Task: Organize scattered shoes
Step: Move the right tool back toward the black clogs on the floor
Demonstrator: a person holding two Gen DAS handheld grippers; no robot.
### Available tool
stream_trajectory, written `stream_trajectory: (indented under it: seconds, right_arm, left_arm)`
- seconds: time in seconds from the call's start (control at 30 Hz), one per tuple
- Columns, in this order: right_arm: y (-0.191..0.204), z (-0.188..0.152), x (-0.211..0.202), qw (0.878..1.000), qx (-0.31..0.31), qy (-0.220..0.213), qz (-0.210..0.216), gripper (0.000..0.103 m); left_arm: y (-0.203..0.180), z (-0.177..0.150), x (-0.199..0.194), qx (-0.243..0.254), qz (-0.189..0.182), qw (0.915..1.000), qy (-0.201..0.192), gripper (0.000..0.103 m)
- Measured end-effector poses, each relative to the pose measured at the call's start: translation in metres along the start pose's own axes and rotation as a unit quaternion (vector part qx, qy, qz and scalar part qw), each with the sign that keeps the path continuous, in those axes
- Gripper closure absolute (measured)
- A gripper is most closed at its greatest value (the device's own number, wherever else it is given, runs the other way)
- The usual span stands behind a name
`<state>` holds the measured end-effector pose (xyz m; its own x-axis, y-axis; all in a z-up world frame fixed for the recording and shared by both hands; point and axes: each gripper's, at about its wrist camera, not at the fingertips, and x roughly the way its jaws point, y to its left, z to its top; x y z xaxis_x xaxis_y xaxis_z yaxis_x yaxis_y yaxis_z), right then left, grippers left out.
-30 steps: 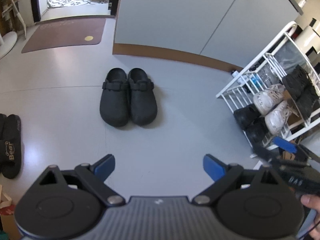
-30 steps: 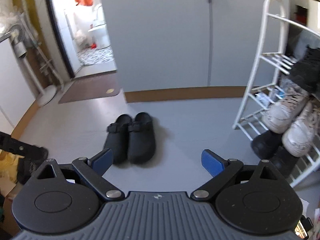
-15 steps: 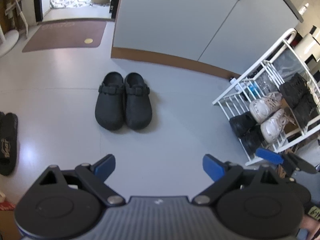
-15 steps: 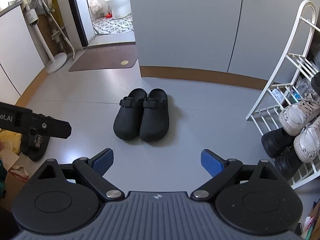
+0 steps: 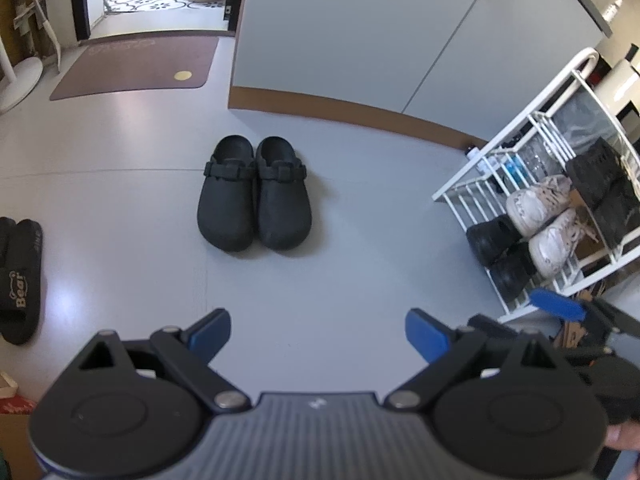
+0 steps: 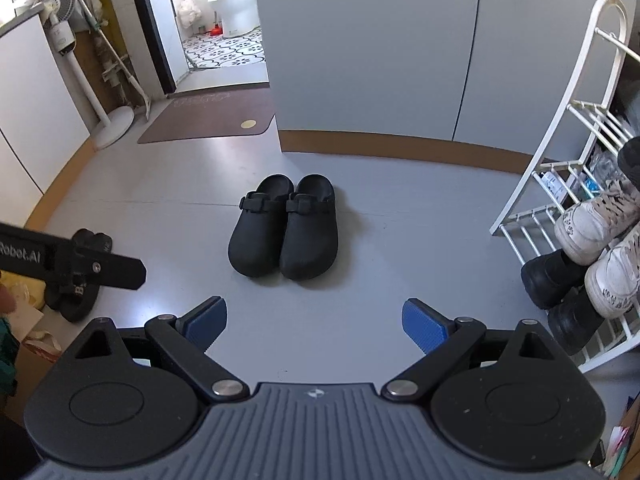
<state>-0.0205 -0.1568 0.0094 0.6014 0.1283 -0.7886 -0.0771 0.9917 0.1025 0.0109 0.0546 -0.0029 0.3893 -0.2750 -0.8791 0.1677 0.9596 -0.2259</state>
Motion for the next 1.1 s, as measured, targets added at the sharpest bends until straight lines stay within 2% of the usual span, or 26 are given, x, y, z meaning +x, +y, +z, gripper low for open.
stream_trajectory:
  seconds: [0.23, 0.57, 0.77, 0.93, 1.1]
  right_arm:
    - [-0.003, -0.003, -0.003, 1.0, 0.001, 0.011, -0.008, 0.006]
    - [-0.014, -0.001, -0.008, 0.999, 0.033, 0.003, -0.024, 0.006]
    - [-0.016, -0.001, -0.02, 0.999, 0.046, -0.015, -0.022, 0.006]
    - [-0.019, -0.01, -0.024, 0.998, 0.049, -0.018, -0.026, 0.005]
    - [-0.032, -0.02, -0.019, 0.996, 0.067, -0.014, -0.049, 0.005]
  left_arm:
    - [0.006, -0.003, 0.001, 0.001, 0.019, 0.9998, 0.002, 0.007]
    - [0.013, -0.006, 0.008, -0.018, 0.033, 0.9992, 0.011, 0.007]
    - [-0.005, -0.008, 0.02, -0.015, -0.002, 0.9992, 0.038, 0.007]
    - [-0.014, -0.005, 0.021, -0.021, -0.01, 0.9991, 0.035, 0.007]
    - [-0.022, 0.004, 0.017, -0.019, -0.036, 0.9989, 0.023, 0.006]
